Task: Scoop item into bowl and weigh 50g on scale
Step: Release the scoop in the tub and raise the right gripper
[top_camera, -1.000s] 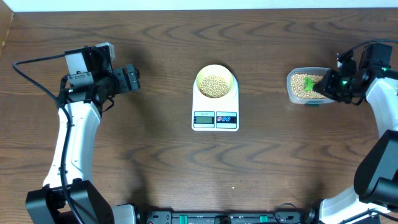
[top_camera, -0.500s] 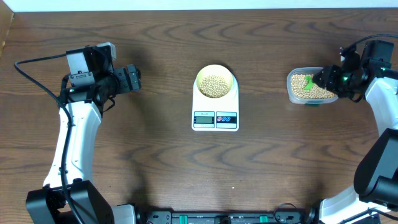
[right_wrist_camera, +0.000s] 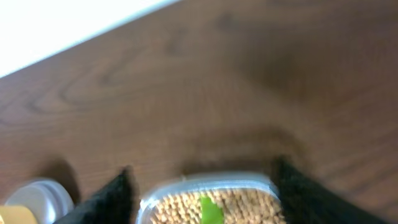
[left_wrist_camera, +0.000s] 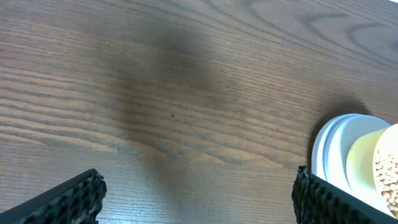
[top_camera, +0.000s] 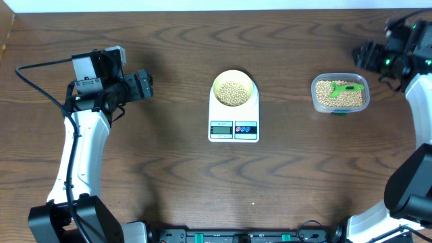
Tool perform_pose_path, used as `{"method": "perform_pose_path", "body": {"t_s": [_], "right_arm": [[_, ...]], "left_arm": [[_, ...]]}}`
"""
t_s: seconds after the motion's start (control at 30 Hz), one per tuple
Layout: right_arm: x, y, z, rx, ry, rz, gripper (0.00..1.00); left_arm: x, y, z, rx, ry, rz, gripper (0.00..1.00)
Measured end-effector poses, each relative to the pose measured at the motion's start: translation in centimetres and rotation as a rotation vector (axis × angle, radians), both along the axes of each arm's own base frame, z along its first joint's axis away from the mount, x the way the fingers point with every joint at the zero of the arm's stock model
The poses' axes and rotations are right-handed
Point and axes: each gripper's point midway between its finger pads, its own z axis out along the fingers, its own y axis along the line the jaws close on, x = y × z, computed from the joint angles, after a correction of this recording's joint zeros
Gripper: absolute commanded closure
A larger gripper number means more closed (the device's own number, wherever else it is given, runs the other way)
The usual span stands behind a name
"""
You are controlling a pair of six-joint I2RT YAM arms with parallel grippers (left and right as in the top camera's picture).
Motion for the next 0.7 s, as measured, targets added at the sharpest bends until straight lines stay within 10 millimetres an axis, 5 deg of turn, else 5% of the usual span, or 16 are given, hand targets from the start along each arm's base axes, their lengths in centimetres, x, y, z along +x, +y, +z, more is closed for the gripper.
{"method": "perform_pose_path", "body": {"t_s": [0.7], "right_arm": [[0.07,-0.01,0.44,-0.003,-0.002,0.004,0.01]], "left_arm": [[0.00,0.00,0.00,0.000,0.000,0.000,0.02]]}}
